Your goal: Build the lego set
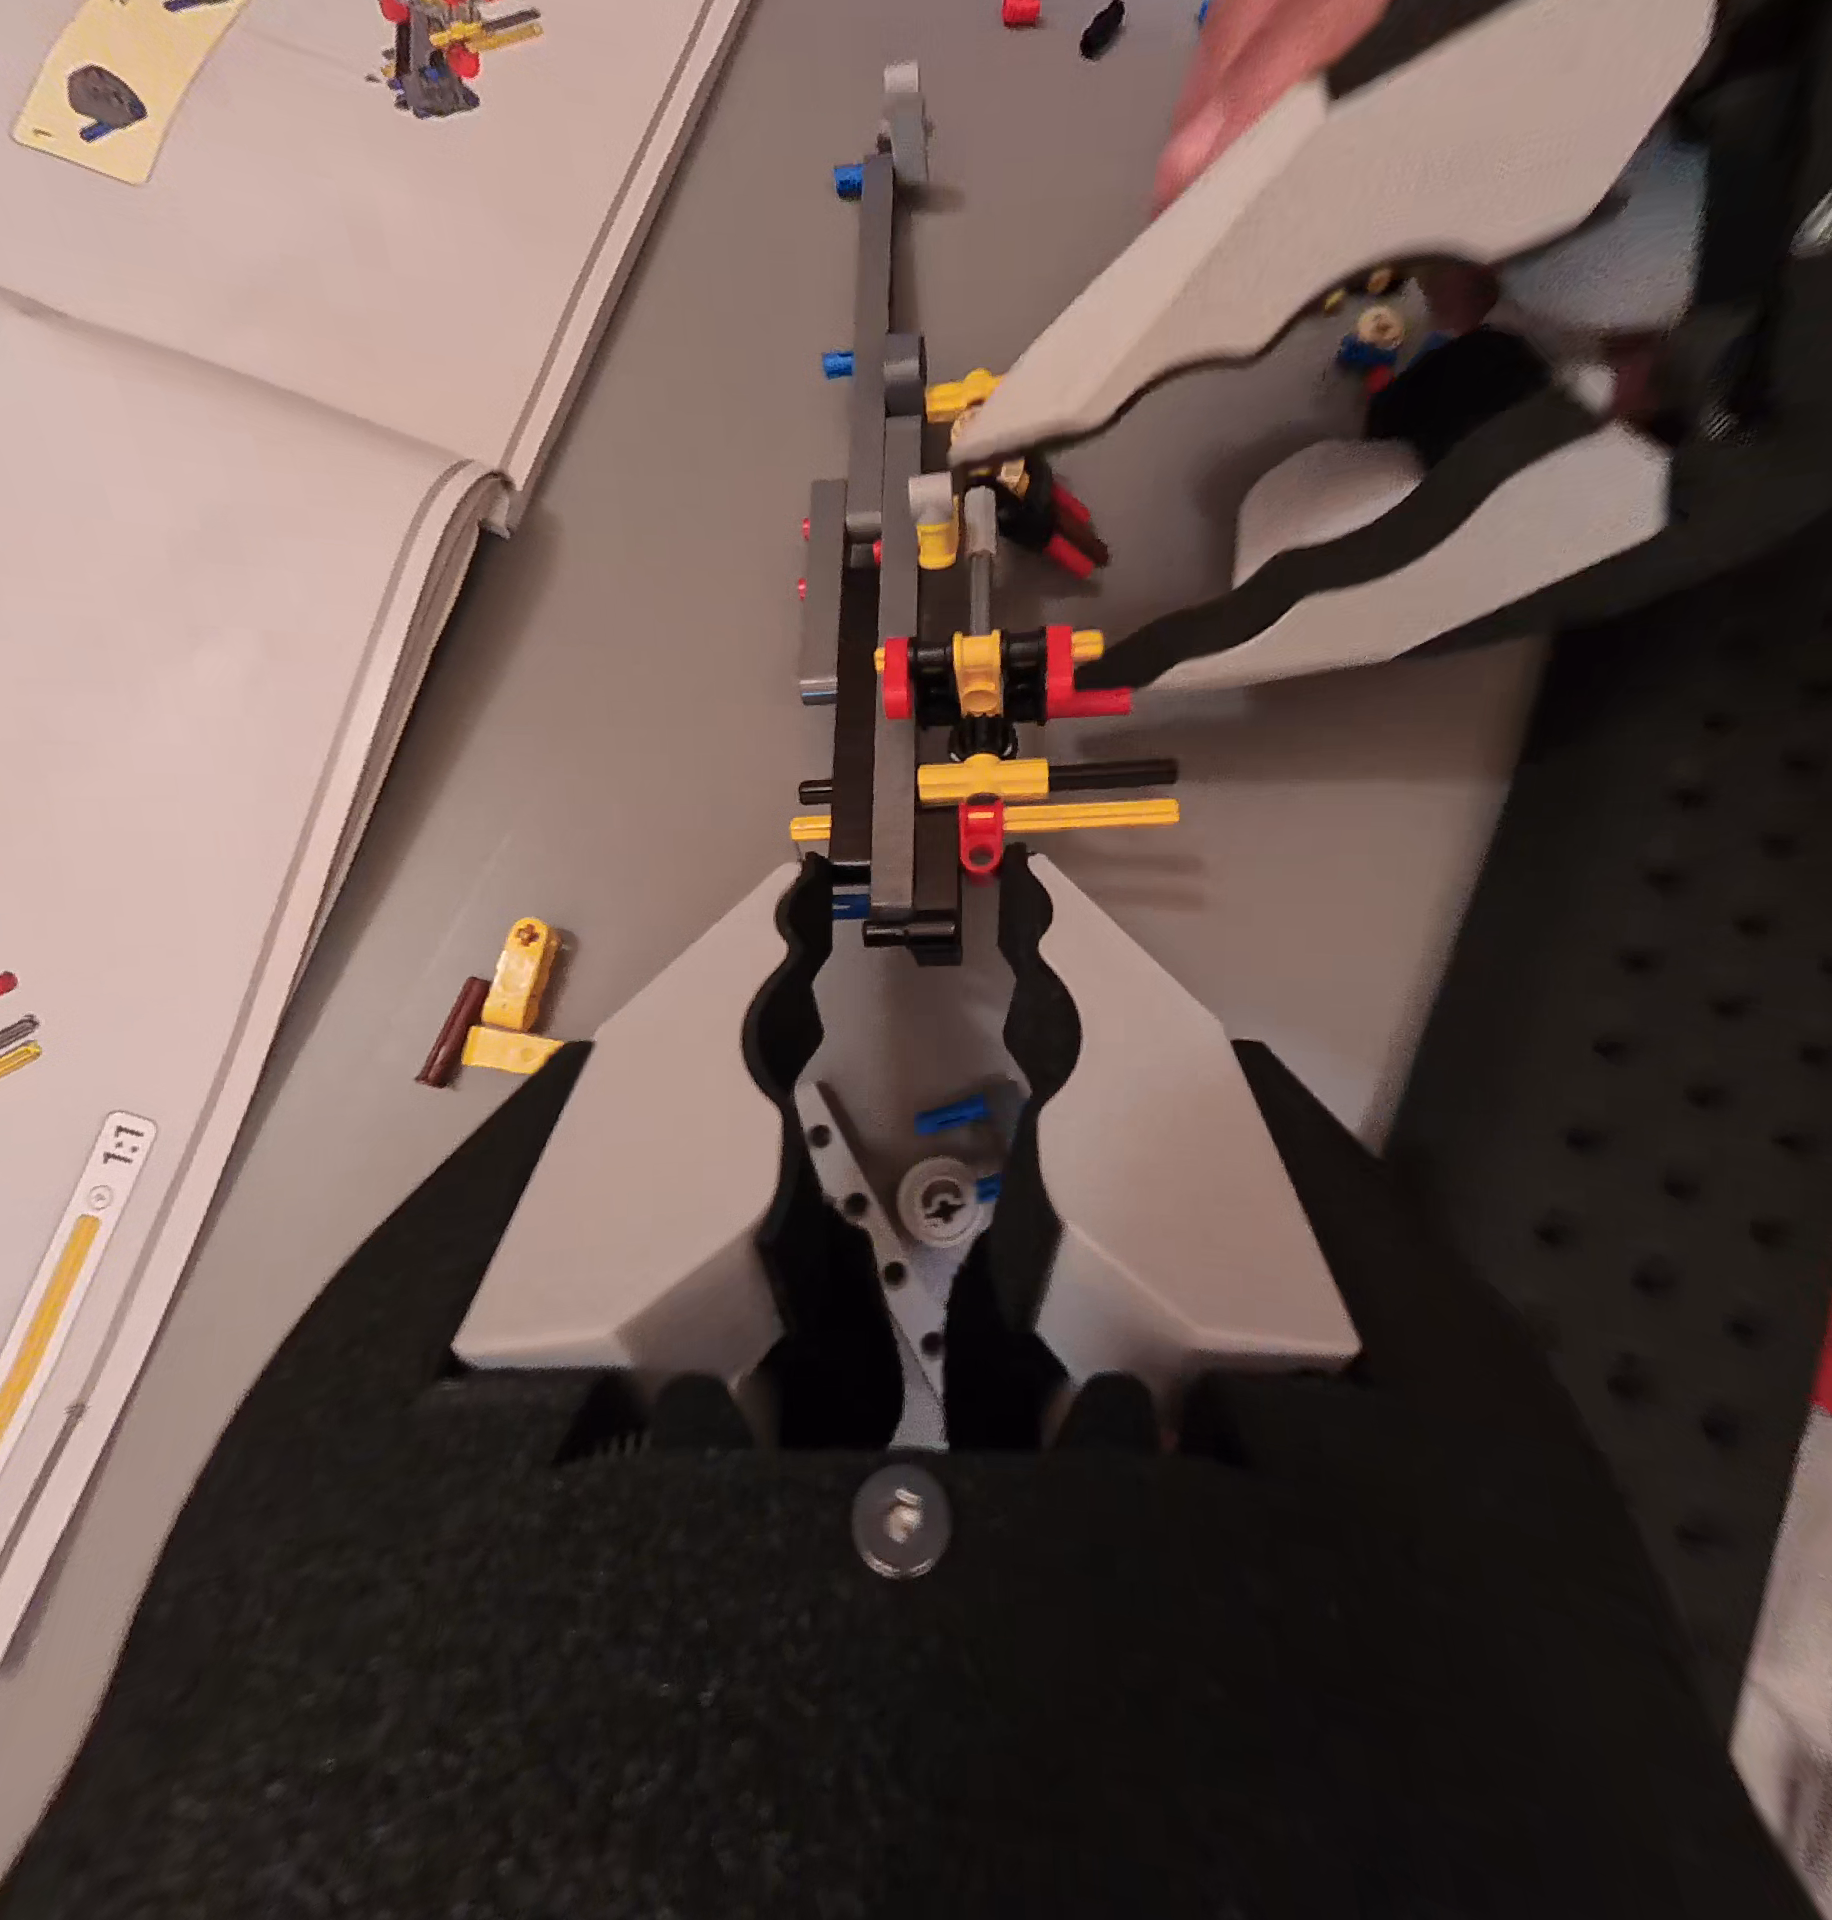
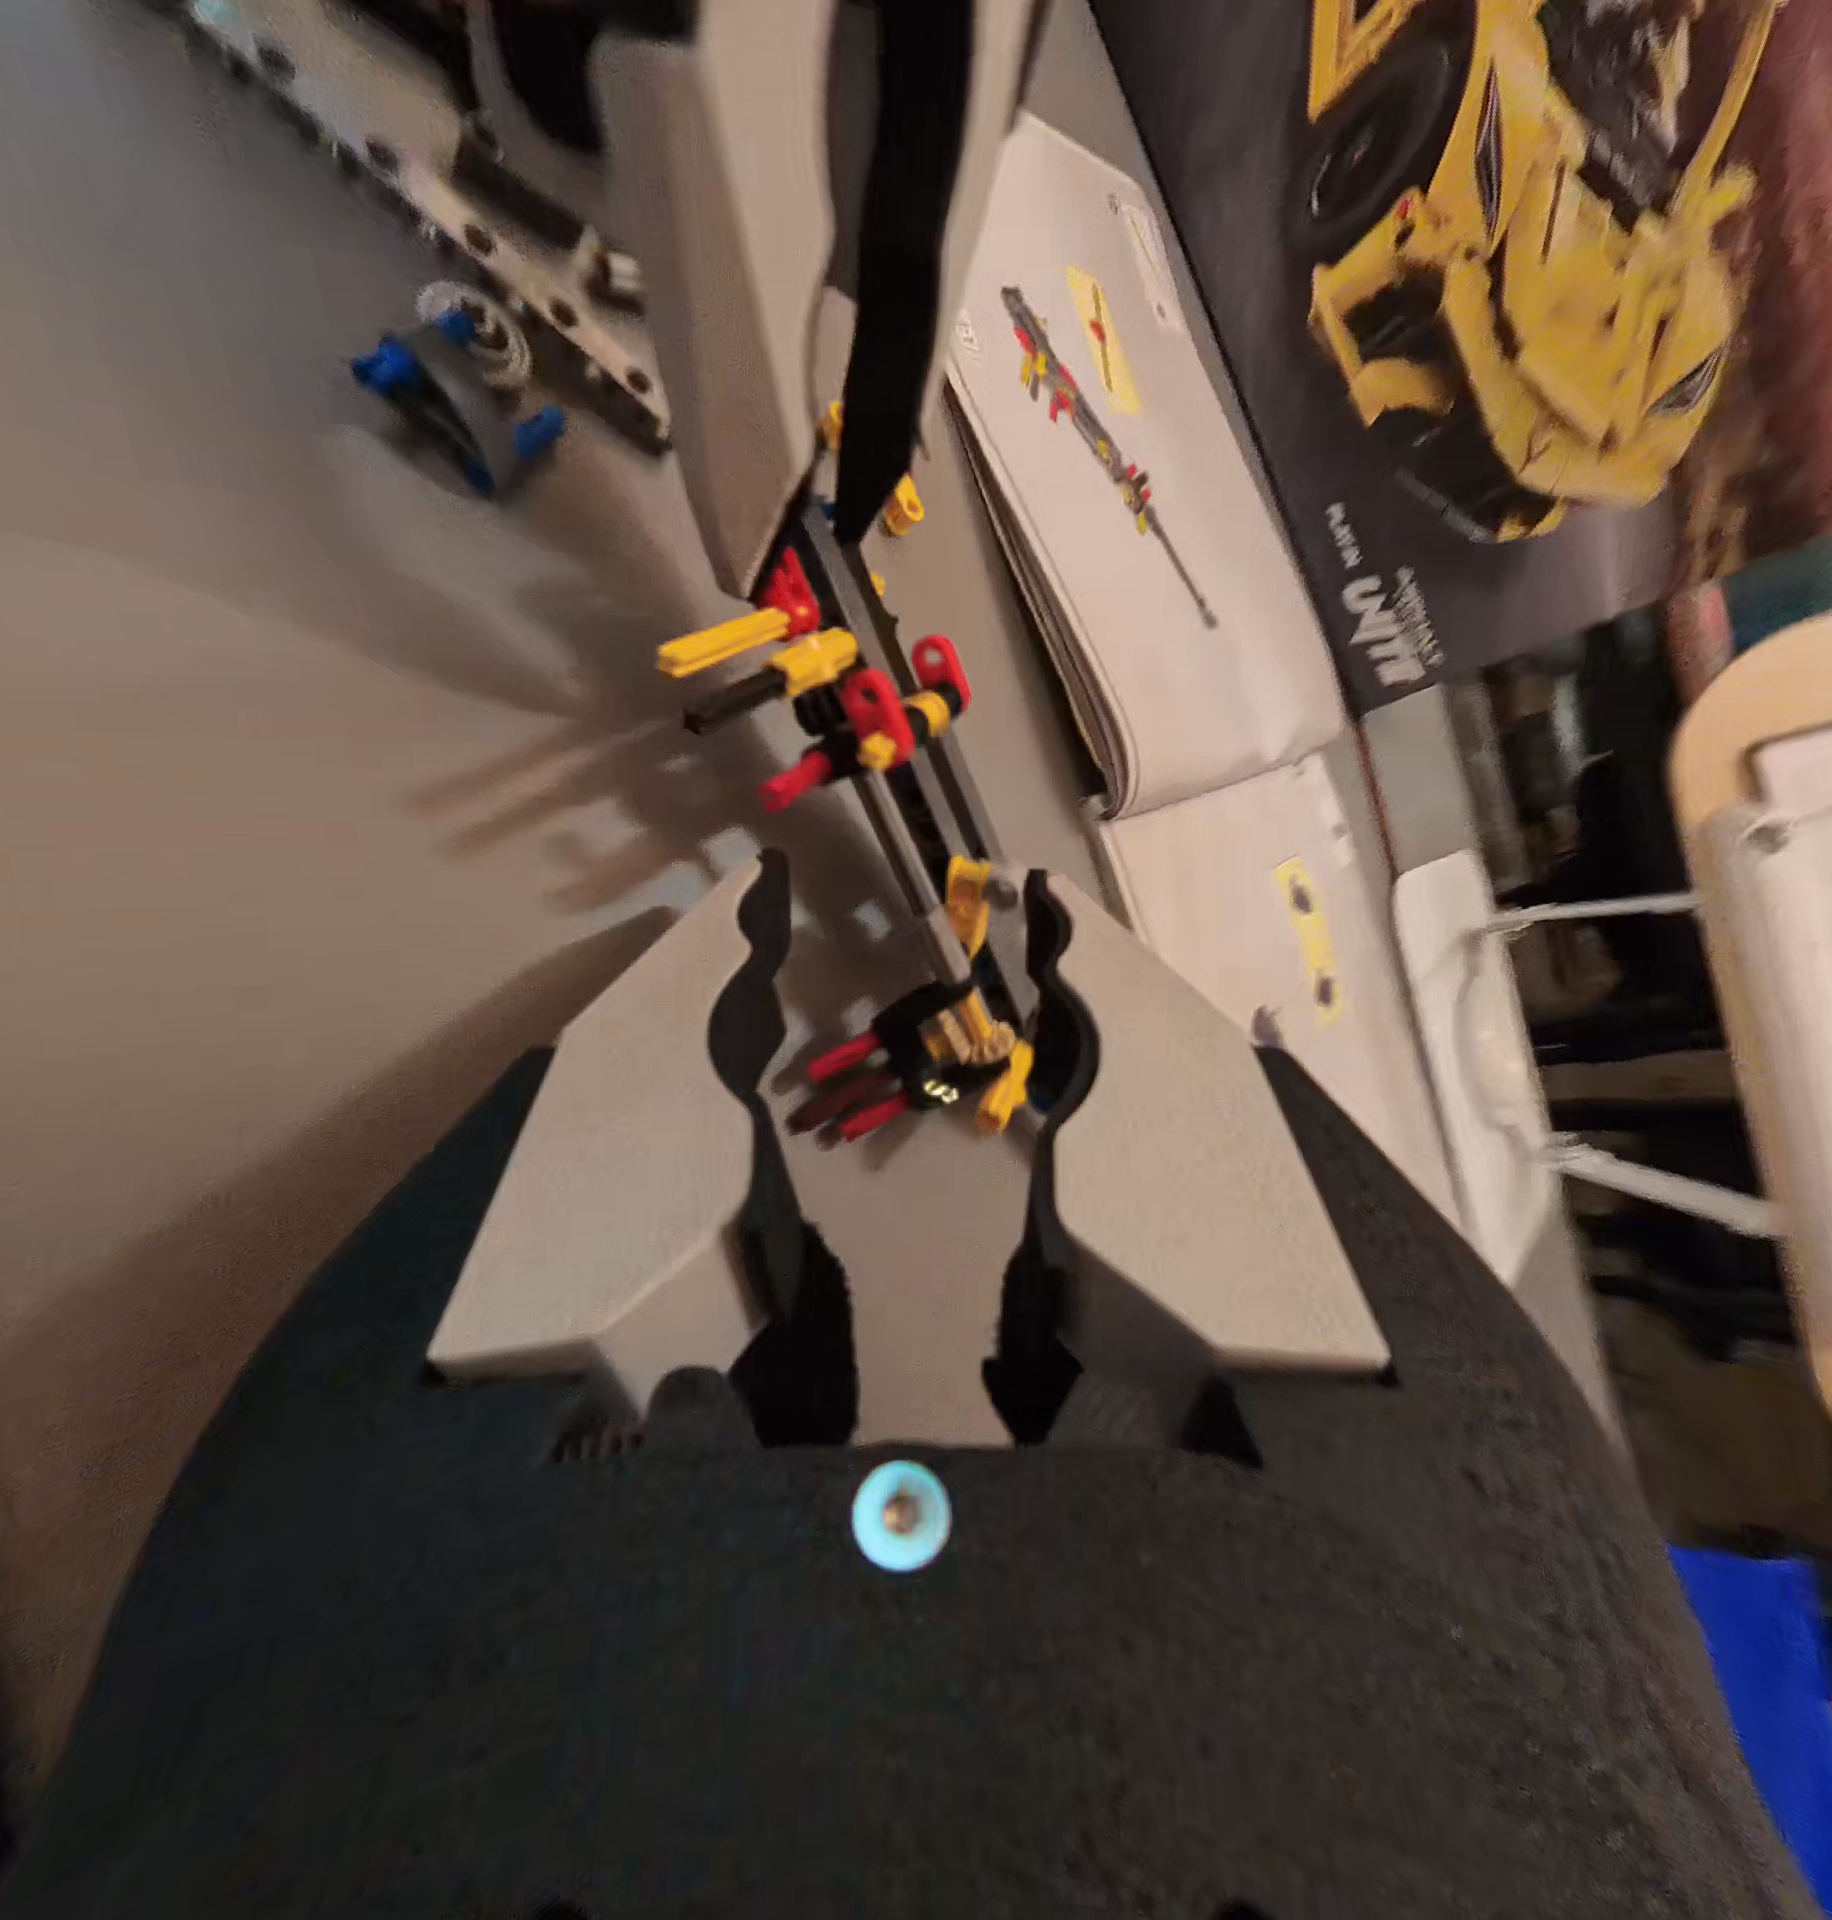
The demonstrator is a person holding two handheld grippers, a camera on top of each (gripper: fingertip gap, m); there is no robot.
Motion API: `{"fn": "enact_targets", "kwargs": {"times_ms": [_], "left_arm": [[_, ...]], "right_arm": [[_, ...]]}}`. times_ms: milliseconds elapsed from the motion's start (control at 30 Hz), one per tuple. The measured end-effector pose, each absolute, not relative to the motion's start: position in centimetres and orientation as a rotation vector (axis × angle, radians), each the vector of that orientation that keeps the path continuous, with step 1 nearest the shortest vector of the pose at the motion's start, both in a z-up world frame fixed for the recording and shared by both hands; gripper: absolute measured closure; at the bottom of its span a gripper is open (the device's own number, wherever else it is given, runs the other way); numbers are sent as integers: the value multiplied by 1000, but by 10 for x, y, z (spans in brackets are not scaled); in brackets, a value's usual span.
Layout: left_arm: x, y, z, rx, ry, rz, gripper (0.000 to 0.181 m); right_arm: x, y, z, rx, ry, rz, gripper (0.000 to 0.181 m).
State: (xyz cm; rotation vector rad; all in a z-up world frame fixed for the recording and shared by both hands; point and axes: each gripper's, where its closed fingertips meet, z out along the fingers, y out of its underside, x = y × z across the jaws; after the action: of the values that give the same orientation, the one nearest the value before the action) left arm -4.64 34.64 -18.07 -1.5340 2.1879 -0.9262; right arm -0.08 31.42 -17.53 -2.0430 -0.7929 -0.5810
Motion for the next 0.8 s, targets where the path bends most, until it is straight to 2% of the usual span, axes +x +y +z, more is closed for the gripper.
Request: {"fn": "enact_targets", "kwargs": {"times_ms": [133,233,267,300,367,467,633,700,800], "left_arm": [[-49,333,-166,-1539,2193,-958,151],[-49,333,-152,-1497,2160,-950,151],[-50,332,-147,-1472,2148,-970,153],[-51,330,-142,-1443,2144,-995,155],[-56,327,-132,-1336,2148,-1041,155],[-56,328,-110,-1105,2085,-1102,136],[-46,323,-63,-710,1827,-1289,143],[-40,323,-49,-606,1754,-1286,143],[-35,316,-29,-542,1722,-1385,152]], "right_arm": [[-10,325,-168,-1954,-920,-688,145],[-9,325,-159,-1900,-960,-726,161],[-7,324,-155,-1879,-959,-735,174],[-5,324,-148,-1831,-949,-758,177],[-9,322,-138,-1789,-925,-695,178],[-7,319,-121,-1785,-841,-555,178],[-17,316,-87,-1755,-771,-298,180],[-20,315,-70,-1696,-761,-236,179],[-18,314,-44,-1622,-691,-50,179]]}}
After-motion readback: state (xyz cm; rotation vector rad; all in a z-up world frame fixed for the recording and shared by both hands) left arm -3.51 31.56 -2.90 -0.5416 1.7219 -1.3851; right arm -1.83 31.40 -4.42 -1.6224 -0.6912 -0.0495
